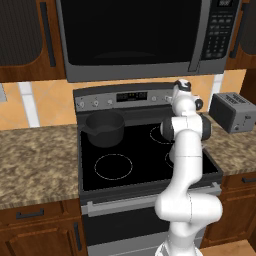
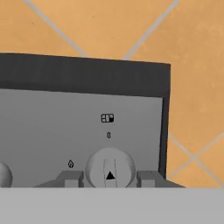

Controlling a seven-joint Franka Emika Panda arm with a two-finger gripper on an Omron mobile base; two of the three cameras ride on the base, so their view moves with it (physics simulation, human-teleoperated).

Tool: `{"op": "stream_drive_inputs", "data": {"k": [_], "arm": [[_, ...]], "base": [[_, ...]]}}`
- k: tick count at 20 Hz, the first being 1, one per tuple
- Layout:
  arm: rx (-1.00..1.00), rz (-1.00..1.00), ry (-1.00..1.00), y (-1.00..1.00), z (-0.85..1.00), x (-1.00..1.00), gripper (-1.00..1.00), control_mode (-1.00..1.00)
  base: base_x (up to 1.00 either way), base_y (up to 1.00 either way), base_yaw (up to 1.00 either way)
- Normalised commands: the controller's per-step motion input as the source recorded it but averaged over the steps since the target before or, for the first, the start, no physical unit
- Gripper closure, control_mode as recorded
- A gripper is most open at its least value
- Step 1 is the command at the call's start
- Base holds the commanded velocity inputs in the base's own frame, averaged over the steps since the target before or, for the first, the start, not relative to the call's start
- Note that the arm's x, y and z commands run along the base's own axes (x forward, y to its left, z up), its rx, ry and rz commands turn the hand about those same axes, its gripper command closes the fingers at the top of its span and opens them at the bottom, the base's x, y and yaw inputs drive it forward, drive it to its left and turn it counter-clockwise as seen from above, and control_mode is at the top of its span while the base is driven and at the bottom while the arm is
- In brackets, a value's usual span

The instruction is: Pick the kettle from the counter and place it on a stove burner. Then turn the burner on.

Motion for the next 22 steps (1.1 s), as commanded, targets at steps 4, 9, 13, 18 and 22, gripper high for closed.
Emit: {"op": "stream_drive_inputs", "data": {"k": [4, 9, 13, 18, 22], "arm": [[-0.16, 0.00, -0.02, 0.00, 0.00, 0.13, 1.00, -1.00], [-0.13, 0.00, 0.00, 0.00, 0.00, 0.15, 1.00, -1.00], [-0.03, 0.00, -0.01, 0.00, 0.00, 0.00, 1.00, -1.00], [-0.15, 0.00, 0.00, 0.00, 0.00, 0.00, 1.00, -1.00], [-0.15, -0.01, 0.00, 0.00, 0.00, 0.00, 1.00, -1.00]], "base": [[0.00, 0.00, 0.00], [0.00, 0.00, 0.00], [0.00, 0.00, 0.00], [0.00, 0.00, 0.00], [0.00, 0.00, 0.00]]}}
